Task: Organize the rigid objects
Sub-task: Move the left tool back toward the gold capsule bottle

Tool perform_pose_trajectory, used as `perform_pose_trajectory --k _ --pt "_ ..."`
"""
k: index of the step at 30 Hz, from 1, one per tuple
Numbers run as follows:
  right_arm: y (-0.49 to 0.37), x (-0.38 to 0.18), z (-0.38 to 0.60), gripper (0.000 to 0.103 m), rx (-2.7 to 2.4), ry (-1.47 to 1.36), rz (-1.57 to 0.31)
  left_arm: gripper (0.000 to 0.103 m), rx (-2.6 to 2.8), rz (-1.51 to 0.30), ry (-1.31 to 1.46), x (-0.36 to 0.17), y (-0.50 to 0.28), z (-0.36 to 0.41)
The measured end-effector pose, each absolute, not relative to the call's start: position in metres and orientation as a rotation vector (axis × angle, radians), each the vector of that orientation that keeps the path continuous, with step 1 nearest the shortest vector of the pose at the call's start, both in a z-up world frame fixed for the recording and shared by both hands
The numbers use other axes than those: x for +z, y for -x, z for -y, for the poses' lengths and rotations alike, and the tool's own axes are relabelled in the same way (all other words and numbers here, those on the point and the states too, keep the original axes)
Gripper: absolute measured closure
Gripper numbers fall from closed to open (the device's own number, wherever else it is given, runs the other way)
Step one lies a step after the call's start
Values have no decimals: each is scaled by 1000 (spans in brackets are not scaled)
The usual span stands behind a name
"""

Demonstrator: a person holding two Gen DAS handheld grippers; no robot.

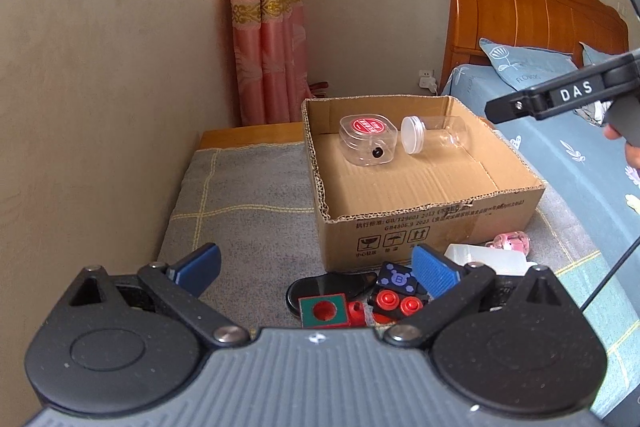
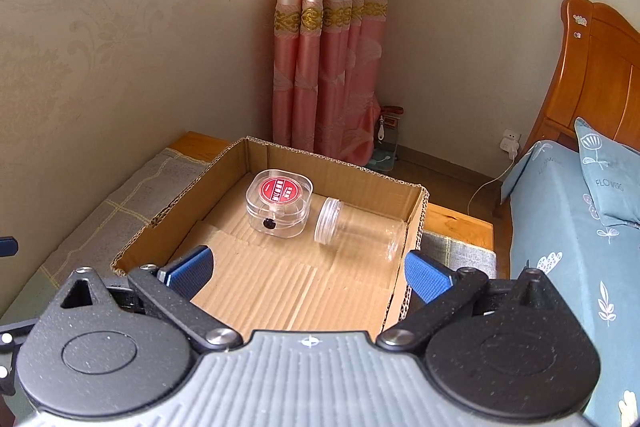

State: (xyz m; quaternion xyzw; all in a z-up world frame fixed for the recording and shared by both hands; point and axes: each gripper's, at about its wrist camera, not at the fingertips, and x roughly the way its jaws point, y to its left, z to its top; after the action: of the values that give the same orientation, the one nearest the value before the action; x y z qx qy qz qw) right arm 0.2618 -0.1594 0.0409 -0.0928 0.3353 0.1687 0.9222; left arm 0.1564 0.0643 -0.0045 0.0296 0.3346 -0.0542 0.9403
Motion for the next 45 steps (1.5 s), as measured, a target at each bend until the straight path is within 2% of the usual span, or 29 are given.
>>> perform_pose_trajectory --k 8,21,37,45 --pt "-197 5 184 0 273 168 -669 2 -128 -694 -60 -14 -139 -59" --pt "-160 -101 200 0 130 110 -854 2 -205 -747 -94 -38 -125 -37" --pt "-158 -111 196 0 156 88 -805 2 -315 -875 -154 -76 -116 -2" --pt "-162 -111 196 0 152 85 -812 2 -266 -920 -162 -83 -104 -24"
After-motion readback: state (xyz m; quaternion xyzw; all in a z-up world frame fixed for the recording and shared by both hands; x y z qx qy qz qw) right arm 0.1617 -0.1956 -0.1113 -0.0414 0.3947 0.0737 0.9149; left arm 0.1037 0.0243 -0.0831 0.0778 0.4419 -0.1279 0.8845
